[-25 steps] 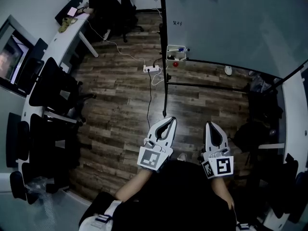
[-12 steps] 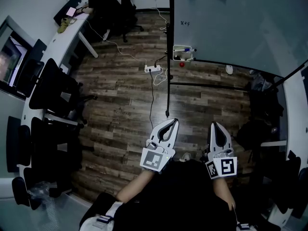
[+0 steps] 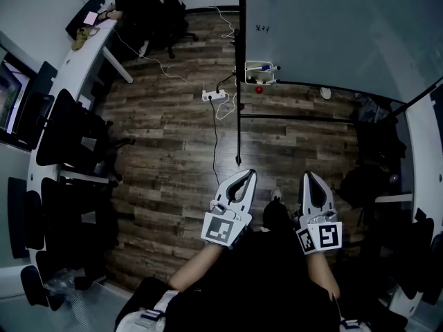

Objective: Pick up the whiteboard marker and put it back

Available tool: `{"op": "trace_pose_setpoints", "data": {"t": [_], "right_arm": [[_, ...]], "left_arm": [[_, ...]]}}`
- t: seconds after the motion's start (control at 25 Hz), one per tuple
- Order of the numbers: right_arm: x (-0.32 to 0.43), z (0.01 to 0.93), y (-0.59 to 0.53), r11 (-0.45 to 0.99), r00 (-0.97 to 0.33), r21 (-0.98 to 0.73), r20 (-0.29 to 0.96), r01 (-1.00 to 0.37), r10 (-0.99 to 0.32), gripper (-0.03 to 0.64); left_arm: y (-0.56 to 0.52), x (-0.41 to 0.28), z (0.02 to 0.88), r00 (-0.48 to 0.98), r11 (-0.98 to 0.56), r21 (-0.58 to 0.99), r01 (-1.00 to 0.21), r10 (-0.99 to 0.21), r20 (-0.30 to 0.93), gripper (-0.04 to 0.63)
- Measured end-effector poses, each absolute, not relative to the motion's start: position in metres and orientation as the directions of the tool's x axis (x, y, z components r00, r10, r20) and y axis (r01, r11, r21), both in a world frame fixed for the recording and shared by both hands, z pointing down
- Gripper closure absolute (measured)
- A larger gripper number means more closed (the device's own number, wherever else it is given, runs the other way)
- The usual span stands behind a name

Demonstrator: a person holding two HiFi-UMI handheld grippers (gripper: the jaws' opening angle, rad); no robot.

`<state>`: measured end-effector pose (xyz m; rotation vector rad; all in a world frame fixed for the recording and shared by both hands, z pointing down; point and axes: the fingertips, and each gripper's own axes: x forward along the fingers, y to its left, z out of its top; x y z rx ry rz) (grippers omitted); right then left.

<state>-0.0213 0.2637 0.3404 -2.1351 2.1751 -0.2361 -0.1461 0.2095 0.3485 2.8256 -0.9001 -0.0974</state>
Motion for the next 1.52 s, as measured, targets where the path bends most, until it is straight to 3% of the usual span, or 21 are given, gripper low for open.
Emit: {"op": "trace_pose_setpoints", "data": {"t": [0.96,1.52], "right_arm": [[0.098,0.348,0.138,0.217,-0.227,-0.184,0.033,-0.959,-0.973,0.603],[0.140,0.352,0.091,0.336,-0.346,-0.209,0.014,-0.918,-0.938,0.603]], "left_arm": [[0.103,-0.004,0.359,0.749,-0.739,0.131,-0.660,-0.662,0.036,0.588],[0.068,0.028,0.377,0.652,-0.643,0.114,-0.758,-0.752,0.095,0.588]]}}
